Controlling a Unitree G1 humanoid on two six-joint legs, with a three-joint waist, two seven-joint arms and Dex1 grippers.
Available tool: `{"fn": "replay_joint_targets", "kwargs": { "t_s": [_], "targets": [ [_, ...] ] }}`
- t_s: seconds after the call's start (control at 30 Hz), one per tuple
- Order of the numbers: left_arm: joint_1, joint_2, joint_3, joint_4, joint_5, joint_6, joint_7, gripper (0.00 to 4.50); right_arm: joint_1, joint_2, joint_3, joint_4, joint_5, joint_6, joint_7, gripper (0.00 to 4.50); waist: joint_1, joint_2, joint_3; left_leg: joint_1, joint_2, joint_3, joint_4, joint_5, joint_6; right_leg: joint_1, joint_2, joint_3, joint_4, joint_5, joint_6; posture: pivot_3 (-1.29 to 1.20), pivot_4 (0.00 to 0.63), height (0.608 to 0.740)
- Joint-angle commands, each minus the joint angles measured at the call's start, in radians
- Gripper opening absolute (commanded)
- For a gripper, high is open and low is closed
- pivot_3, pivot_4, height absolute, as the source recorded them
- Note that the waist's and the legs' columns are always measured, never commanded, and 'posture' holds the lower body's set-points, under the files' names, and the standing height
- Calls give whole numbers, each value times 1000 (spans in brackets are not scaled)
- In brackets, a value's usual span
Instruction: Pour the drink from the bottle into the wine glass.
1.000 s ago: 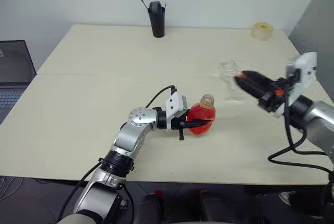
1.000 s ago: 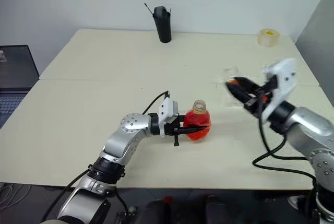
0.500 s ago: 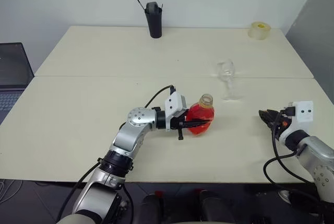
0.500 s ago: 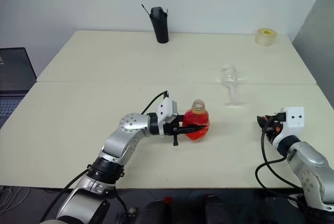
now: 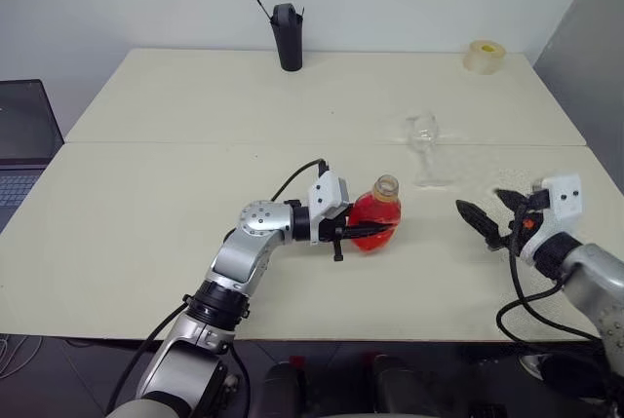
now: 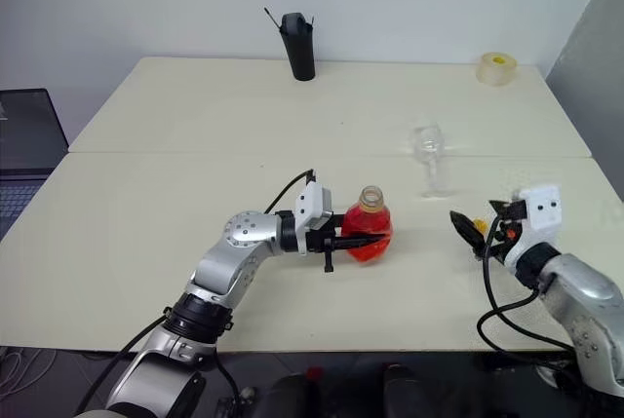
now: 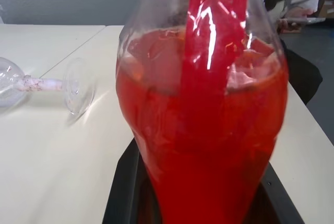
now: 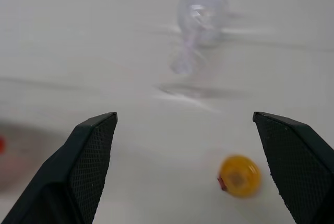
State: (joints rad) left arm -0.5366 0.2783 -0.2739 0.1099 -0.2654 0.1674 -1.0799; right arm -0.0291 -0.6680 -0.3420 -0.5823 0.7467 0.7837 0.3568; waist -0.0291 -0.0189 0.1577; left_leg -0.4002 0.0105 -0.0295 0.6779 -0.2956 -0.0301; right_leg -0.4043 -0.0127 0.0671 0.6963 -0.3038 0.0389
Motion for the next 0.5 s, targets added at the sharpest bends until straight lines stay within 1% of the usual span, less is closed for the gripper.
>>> {"fn": "replay_joint_targets", "kwargs": {
  "t_s": [0.03, 0.17, 0.23, 0.37, 0.5],
  "targets": [
    [-19, -7, 8, -32, -9, -18, 1, 795, -16, -98, -63, -166, 153, 33, 109, 4500, 0, 0, 0, 0, 0, 0, 0, 0, 0, 0, 0, 0, 0, 0, 0, 0, 150, 740],
    [-18, -6, 15, -29, -8, -20, 9, 795, -35, -181, -121, -203, 273, 61, 133, 4500, 1, -1, 0, 0, 0, -1, 1, 0, 0, 1, 0, -1, -1, 0, 0, 0, 150, 740],
    [-21, -8, 28, -17, 1, -27, 34, 795, -60, -212, -120, -211, 306, 69, 131, 4500, 1, -1, 0, 0, 0, -1, 1, 0, 0, 1, 0, -1, -1, 0, 0, 0, 150, 740],
    [-44, -22, 91, 44, 21, -14, 166, 795, -148, -227, -59, -194, 331, 78, 88, 4500, -1, -1, 0, 0, 0, -1, 1, 0, 0, 1, 0, -1, 0, 0, 0, 0, 150, 740],
    [-63, -31, 177, 100, 12, 4, 288, 795, -263, -193, 59, -135, 267, 81, 34, 4500, -2, -1, 1, 0, 0, -1, 1, 0, 0, 1, 0, -1, 0, 0, 0, 0, 150, 740]
  ]
}}
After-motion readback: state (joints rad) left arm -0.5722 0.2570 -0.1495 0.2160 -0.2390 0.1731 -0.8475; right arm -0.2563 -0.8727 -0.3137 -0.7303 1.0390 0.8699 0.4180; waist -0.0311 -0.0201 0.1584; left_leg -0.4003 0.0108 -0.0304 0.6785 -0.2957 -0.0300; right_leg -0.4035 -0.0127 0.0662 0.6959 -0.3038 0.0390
